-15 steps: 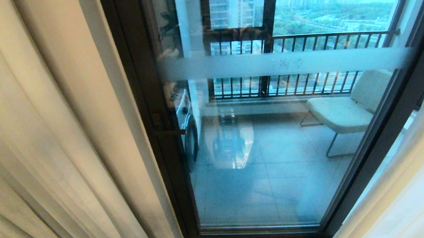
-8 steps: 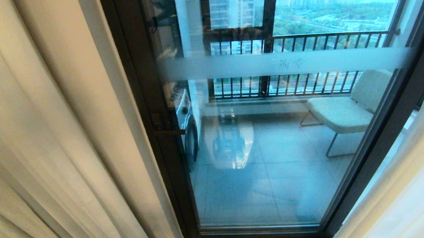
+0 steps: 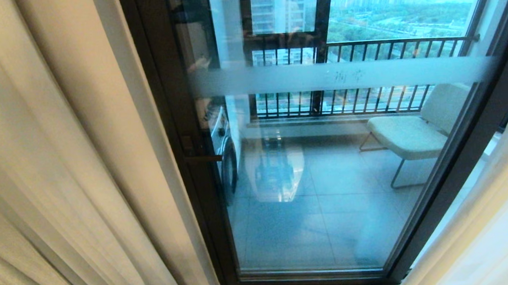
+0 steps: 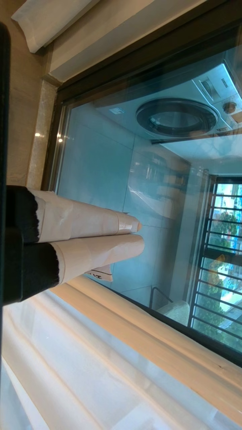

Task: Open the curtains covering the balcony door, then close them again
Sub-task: Close the inner curtains on both sides

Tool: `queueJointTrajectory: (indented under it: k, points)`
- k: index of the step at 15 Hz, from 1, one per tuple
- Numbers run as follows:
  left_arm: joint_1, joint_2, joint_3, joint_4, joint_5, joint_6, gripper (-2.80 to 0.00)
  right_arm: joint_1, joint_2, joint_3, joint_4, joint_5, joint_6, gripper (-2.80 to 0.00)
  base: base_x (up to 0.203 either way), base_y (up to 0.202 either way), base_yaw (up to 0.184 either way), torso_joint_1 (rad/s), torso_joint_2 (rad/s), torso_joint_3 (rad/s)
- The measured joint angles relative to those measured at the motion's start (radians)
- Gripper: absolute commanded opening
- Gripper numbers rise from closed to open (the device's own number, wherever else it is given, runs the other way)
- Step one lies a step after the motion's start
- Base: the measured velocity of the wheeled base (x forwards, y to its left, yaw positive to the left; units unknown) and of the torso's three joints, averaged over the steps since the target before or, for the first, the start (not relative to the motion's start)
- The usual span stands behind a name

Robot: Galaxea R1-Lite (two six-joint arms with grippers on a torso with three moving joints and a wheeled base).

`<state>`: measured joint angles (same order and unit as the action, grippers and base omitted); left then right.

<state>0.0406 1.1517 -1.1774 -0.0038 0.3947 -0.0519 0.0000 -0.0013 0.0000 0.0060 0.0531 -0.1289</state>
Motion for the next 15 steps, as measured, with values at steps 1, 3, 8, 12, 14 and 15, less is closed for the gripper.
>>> queueJointTrajectory:
  k: [1,3,8,12,14,15]
  points:
    - [0.01,0.029,-0.01,-0.022,0.016,0.0,0.0,0.0,0.0,0.0,0.0,0.0,0.0,-2.8,0.0,0.0,0.0,0.0,0.0,0.0]
    - [0.028,0.08,-0.022,-0.06,0.043,0.0,0.0,0.0,0.0,0.0,0.0,0.0,0.0,-2.8,0.0,0.0,0.0,0.0,0.0,0.0]
    - [0.082,0.191,-0.046,-0.193,0.057,0.019,0.0,0.0,0.0,0.0,0.0,0.0,0.0,-2.8,0.0,0.0,0.0,0.0,0.0,0.0]
    - [0.135,0.272,-0.061,-0.256,0.054,0.014,0.0,0.0,0.0,0.0,0.0,0.0,0.0,-2.8,0.0,0.0,0.0,0.0,0.0,0.0]
    - [0.153,0.316,-0.081,-0.286,0.052,0.002,0.0,0.0,0.0,0.0,0.0,0.0,0.0,-2.8,0.0,0.0,0.0,0.0,0.0,0.0]
    - [0.159,0.338,-0.093,-0.298,0.049,-0.006,0.0,0.0,0.0,0.0,0.0,0.0,0.0,-2.8,0.0,0.0,0.0,0.0,0.0,0.0]
